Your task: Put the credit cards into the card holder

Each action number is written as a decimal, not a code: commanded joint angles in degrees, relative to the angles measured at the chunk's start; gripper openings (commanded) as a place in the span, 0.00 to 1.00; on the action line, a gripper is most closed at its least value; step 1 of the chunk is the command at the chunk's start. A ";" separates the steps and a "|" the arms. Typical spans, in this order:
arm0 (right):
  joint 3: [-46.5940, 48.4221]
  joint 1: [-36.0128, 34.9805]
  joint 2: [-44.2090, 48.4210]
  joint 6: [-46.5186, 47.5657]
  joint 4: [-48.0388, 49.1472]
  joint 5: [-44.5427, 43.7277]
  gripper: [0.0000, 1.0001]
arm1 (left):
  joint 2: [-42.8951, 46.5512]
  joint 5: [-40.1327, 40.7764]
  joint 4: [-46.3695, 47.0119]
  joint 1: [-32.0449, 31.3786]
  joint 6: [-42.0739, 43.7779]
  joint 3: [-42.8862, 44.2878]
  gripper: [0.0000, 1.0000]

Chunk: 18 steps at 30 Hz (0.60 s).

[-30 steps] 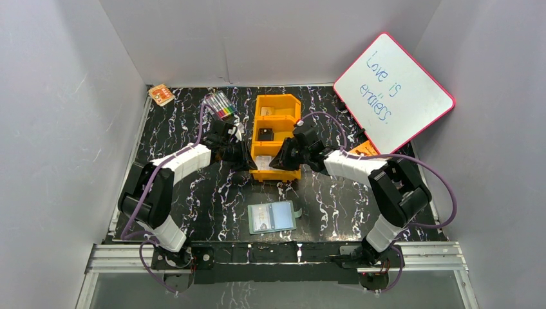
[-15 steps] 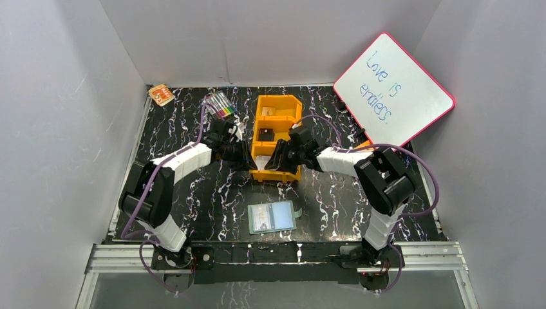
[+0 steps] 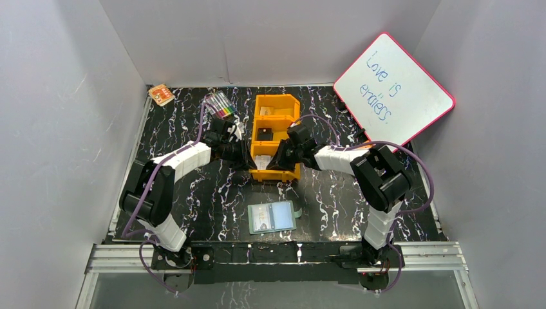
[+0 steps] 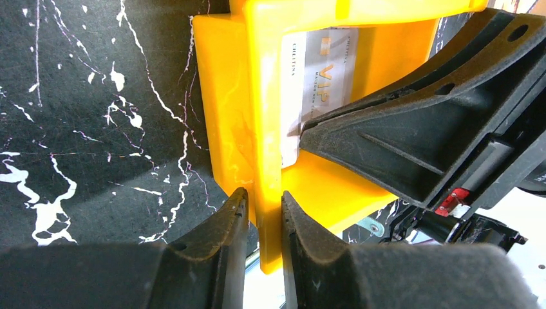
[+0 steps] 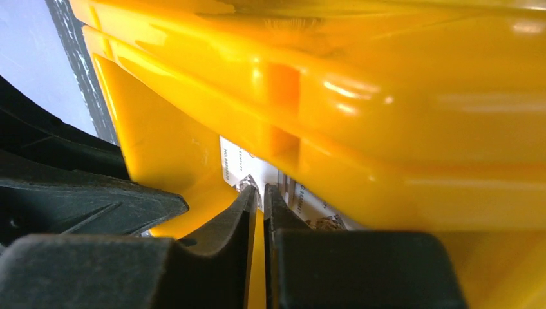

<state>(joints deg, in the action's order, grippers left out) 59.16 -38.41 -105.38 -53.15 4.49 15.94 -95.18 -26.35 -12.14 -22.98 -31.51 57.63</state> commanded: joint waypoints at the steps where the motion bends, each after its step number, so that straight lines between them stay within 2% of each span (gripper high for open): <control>1: 0.61 -1.05 1.01 -1.24 3.30 3.70 0.12 | -1.50 -2.24 -1.31 -0.05 -0.05 0.68 0.00; 5: -0.49 -1.05 3.41 -1.79 3.91 3.90 0.00 | -1.20 -0.95 -1.61 -0.05 0.08 0.69 0.00; 18: -4.91 -0.93 14.72 1.47 0.38 -0.55 0.00 | -0.54 -1.68 -2.57 -0.05 1.88 0.70 0.00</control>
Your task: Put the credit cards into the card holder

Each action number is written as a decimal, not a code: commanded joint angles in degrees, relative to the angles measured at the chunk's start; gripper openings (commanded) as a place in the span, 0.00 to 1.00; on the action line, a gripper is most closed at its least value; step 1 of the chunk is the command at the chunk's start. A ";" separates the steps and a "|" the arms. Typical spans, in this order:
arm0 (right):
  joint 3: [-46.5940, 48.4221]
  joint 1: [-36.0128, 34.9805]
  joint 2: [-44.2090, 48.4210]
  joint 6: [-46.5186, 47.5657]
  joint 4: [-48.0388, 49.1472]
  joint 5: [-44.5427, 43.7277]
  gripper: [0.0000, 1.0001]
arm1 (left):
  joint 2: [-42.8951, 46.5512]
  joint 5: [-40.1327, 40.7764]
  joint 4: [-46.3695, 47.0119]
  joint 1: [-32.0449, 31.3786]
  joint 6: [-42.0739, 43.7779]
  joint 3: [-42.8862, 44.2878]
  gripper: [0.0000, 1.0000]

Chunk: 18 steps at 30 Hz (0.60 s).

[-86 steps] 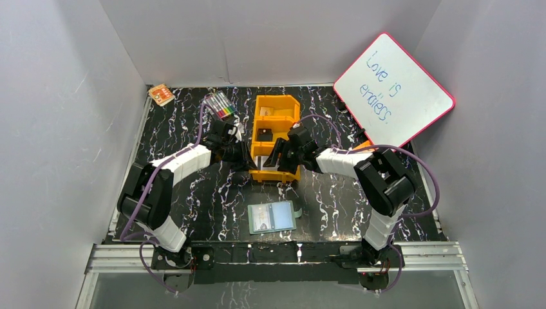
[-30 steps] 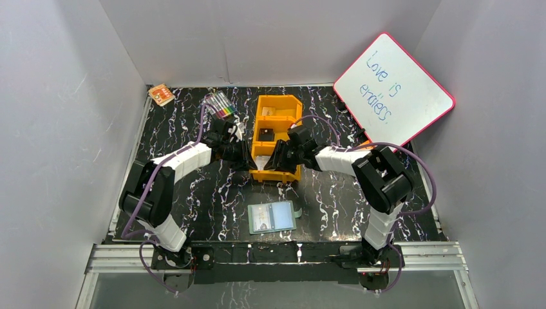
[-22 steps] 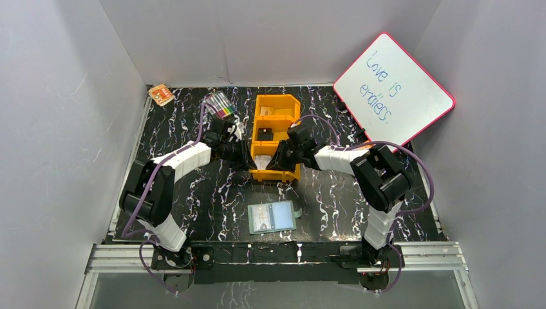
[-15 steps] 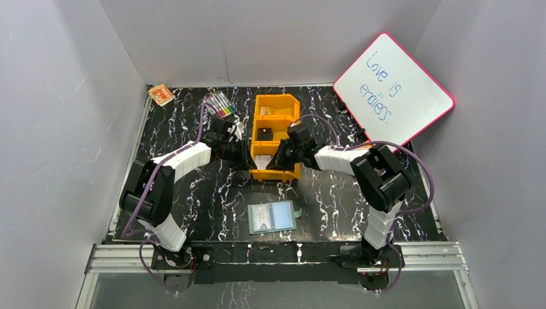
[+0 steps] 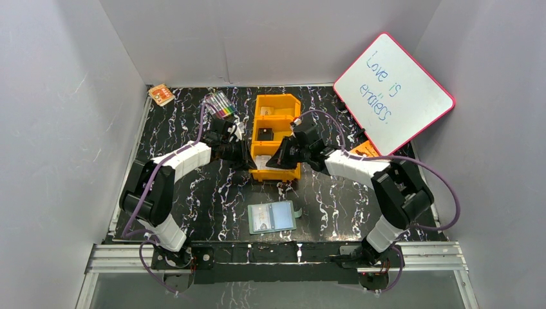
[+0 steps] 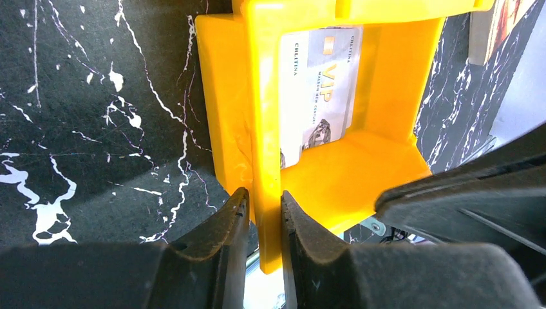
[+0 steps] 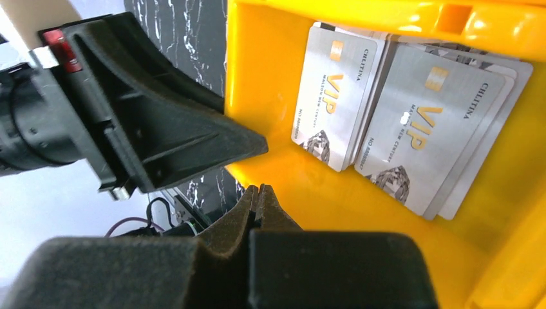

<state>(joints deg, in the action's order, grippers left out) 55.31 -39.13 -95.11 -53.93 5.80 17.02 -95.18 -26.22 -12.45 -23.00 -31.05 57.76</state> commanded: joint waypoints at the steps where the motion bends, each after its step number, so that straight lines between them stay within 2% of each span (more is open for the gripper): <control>1: -1.53 -0.18 5.54 2.98 -1.40 -1.79 0.00 | -0.47 -2.28 -2.27 -0.08 1.83 0.60 0.00; 5: -4.84 -0.18 10.38 6.70 -2.71 -4.87 0.01 | 0.45 -3.50 -2.49 -0.17 5.53 1.02 0.00; 9: -8.93 -0.16 13.68 9.74 -2.92 -7.73 0.22 | 0.09 -3.38 -4.67 -0.11 11.04 4.32 0.00; 14: -10.13 -0.18 11.91 12.10 -3.83 -7.40 0.25 | -2.56 -1.38 -9.43 -0.67 15.70 10.33 0.01; 18: -10.77 -0.24 11.53 12.58 -2.41 -5.86 0.25 | -4.13 -0.68 -11.42 -1.05 16.67 12.63 0.20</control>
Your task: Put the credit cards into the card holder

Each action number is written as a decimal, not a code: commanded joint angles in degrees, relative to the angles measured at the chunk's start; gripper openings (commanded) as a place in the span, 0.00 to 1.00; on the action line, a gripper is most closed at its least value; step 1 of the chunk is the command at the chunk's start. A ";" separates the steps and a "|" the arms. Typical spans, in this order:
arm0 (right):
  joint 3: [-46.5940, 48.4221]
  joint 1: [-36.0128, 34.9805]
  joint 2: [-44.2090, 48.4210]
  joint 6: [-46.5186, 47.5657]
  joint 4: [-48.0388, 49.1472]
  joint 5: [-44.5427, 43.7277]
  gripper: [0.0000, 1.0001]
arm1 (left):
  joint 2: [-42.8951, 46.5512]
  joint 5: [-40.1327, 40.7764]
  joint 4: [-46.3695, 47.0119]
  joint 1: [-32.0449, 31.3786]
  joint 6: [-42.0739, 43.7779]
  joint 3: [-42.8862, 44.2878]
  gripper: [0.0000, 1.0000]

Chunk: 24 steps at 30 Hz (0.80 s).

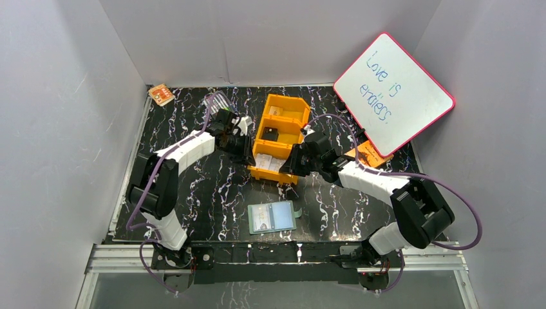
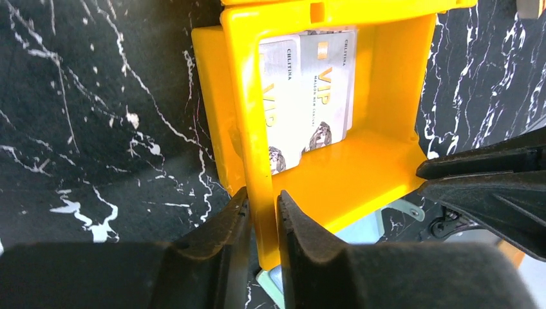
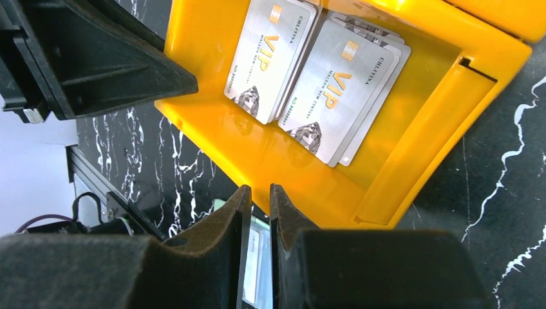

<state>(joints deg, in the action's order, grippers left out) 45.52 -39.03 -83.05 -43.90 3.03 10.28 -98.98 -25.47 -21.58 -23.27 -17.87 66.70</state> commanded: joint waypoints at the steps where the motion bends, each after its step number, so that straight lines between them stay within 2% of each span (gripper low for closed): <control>1: -1.22 -0.37 -0.54 2.59 0.88 1.28 0.25 | -0.51 -1.61 -2.55 -0.86 3.49 4.11 0.25; 4: -1.99 -0.51 -0.71 2.30 1.87 2.50 0.25 | -1.57 -1.60 -3.19 -1.50 3.54 5.35 0.33; 10: -3.32 -0.49 2.51 1.11 1.88 2.76 0.27 | -2.61 -2.10 -3.43 -2.74 3.22 7.24 0.37; 15: 0.24 -0.31 5.12 -0.30 -0.90 -4.22 0.55 | -1.87 0.79 -2.89 -2.75 0.59 7.60 0.47; 17: 2.43 -0.14 4.13 -1.52 -1.77 -6.11 0.63 | -0.86 2.62 -2.19 -2.75 -0.57 7.35 0.53; 20: 5.87 0.37 0.47 -3.28 -2.43 -6.51 0.69 | 0.95 4.53 -1.15 -2.67 -2.32 6.69 0.61; 21: 7.21 0.51 -1.08 -3.43 -2.69 -6.29 0.70 | 1.75 5.08 -0.87 -2.60 -2.96 6.28 0.75; 24: 10.65 0.57 -5.99 -3.84 -2.94 -5.72 0.71 | 4.03 6.21 0.17 -2.20 -5.17 4.68 0.79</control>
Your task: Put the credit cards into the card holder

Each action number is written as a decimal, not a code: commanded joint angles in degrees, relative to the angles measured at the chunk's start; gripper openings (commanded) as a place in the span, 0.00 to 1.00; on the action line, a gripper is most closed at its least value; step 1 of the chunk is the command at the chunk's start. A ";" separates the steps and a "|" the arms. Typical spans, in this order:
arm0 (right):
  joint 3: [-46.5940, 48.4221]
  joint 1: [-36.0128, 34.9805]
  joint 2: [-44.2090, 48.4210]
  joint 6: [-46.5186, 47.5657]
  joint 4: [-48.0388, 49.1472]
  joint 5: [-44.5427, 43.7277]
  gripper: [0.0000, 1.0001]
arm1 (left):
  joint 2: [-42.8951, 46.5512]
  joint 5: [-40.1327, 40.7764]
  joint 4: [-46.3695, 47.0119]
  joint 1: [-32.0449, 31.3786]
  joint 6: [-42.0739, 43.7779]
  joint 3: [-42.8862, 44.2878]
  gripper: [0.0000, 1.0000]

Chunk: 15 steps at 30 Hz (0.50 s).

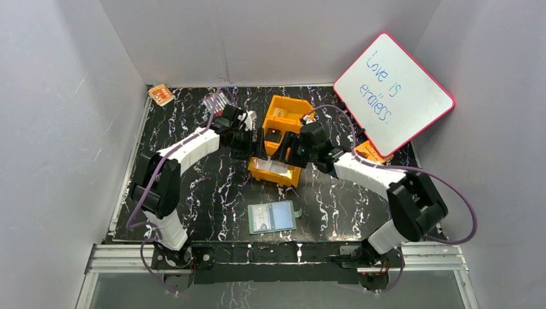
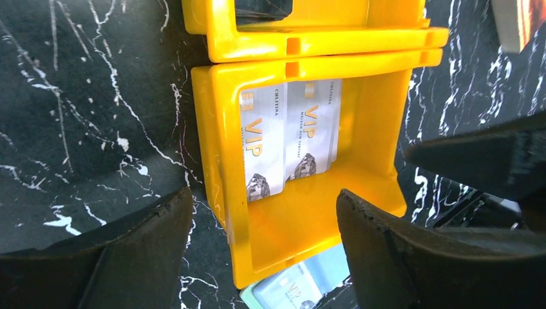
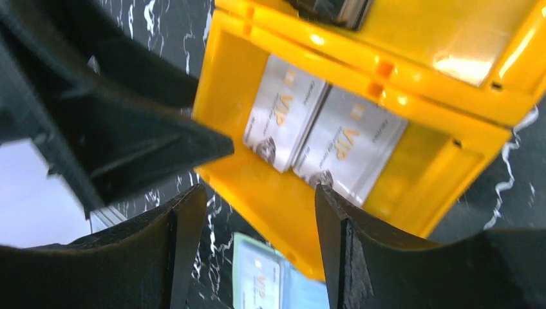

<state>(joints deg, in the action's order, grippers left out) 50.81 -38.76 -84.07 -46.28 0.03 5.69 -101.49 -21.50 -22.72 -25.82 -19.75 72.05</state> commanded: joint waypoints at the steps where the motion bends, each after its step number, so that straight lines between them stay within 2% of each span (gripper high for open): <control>1: 6.22 0.43 -6.42 -1.58 0.06 -0.73 0.71 | 7.44 2.48 1.81 0.60 -4.14 -1.36 0.81; 2: 7.06 0.37 -7.78 -1.85 0.06 -0.33 0.71 | 8.46 3.12 2.19 0.79 -4.87 -2.20 0.86; 6: 9.59 0.38 -12.25 -3.71 -1.11 1.53 0.71 | 12.26 6.13 3.05 1.66 -7.10 -5.38 0.87; 10: 11.22 0.03 -15.62 -6.60 -3.24 0.69 0.72 | 14.98 8.27 5.99 2.18 -9.82 -10.01 0.87; 15: 13.24 -0.84 -18.46 -10.29 -5.26 -1.32 0.77 | 13.96 6.48 8.74 2.27 -10.87 -12.76 0.82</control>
<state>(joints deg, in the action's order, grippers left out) 60.27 -38.81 -101.54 -52.51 -3.79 6.13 -88.09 -14.90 -16.47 -23.73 -28.97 60.88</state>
